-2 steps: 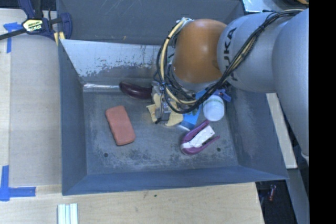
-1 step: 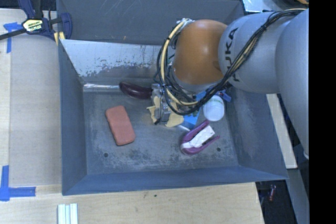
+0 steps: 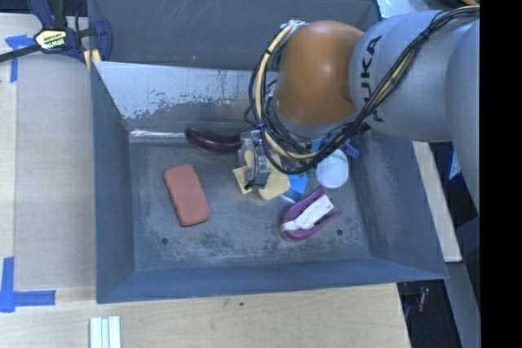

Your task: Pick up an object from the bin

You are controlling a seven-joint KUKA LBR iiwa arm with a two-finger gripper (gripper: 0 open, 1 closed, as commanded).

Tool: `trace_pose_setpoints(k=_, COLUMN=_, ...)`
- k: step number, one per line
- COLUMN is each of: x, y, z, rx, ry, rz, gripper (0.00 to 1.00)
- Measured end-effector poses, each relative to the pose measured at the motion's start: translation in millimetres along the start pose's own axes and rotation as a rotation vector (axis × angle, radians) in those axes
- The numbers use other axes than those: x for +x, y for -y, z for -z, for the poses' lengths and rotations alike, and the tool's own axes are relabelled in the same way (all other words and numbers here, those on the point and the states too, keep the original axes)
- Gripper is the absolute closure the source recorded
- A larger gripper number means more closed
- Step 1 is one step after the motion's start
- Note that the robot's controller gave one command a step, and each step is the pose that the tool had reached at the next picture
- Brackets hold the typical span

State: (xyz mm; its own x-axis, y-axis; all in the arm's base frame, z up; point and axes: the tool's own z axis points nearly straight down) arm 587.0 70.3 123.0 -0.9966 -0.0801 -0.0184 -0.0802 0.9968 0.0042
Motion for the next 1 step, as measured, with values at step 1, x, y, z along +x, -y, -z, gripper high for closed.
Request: trace_pose_setpoints(k=1, x=-1.4, y=0.8, z=45.3, rx=0.001, ry=0.004, rz=-0.002, gripper=1.00)
